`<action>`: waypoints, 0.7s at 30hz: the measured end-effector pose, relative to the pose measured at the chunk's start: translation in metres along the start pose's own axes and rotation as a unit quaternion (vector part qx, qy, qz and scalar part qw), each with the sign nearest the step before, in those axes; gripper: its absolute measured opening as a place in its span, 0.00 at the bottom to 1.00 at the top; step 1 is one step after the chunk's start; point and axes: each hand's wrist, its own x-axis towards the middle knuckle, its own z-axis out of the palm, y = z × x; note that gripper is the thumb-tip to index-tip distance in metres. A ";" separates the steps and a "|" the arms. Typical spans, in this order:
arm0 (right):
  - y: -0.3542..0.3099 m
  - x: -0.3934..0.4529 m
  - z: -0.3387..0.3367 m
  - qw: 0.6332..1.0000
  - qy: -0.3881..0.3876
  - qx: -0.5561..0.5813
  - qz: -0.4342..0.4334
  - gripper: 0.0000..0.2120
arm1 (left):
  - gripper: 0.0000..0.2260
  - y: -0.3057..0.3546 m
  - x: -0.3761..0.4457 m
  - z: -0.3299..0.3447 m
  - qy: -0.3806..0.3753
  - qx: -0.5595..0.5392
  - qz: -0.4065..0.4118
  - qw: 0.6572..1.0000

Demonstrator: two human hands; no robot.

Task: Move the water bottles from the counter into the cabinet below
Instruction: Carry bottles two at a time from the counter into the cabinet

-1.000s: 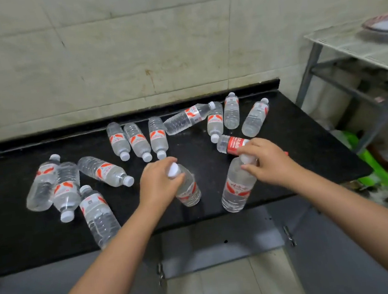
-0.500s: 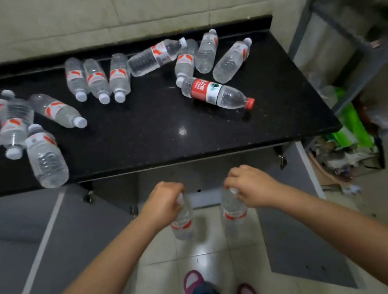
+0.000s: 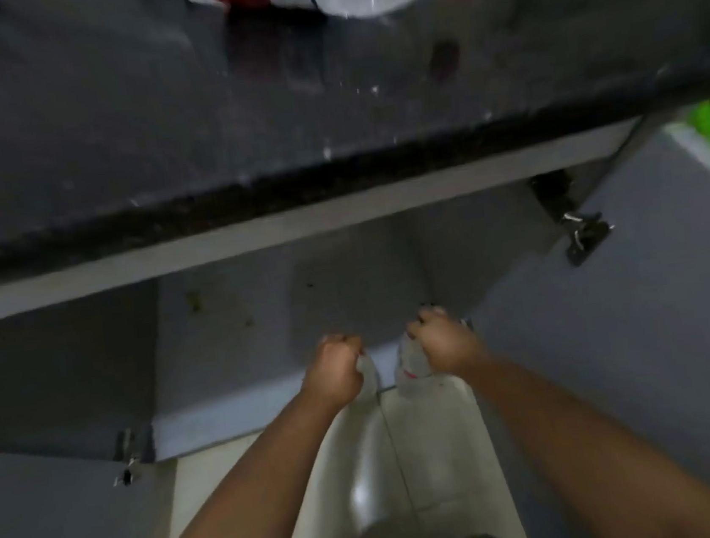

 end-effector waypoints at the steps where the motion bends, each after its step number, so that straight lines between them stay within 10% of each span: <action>1: 0.009 0.021 0.014 1.000 0.020 -0.004 0.003 0.18 | 0.17 -0.005 0.020 0.013 0.010 0.004 0.008 1.000; 21: 0.111 0.166 0.042 0.988 0.146 -0.036 0.040 0.15 | 0.16 -0.008 0.179 0.059 0.154 0.025 0.103 0.982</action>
